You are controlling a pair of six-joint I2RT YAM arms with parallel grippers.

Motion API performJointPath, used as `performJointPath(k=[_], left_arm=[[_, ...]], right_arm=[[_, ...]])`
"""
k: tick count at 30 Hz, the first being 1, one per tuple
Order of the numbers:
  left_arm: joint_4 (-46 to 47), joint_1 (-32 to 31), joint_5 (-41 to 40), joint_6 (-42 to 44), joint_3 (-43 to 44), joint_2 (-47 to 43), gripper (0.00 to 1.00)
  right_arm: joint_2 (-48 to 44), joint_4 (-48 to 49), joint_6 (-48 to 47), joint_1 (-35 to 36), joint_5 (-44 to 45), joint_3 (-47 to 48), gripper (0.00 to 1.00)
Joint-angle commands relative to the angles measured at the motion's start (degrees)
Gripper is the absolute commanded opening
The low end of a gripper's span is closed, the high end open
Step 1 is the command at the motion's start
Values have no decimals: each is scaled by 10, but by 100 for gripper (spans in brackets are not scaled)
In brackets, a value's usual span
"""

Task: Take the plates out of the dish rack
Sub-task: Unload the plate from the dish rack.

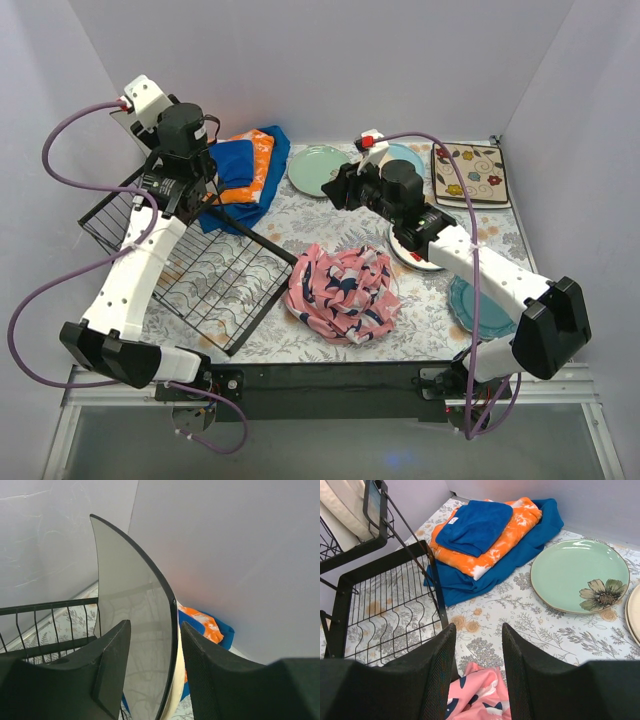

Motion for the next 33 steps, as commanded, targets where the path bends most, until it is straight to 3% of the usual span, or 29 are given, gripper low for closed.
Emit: performJointPath(k=[1, 5, 16, 33], left_arm=[[12, 2, -27, 12, -19, -21, 41], [8, 2, -31, 10, -29, -31, 36], [35, 2, -72, 45, -65, -54, 35], [42, 4, -45, 0, -123, -51, 35]], right_arm=[[15, 8, -7, 2, 12, 12, 48], [22, -3, -6, 2, 12, 21, 48], [31, -22, -1, 2, 11, 38, 48], [26, -31, -3, 2, 12, 41, 48]])
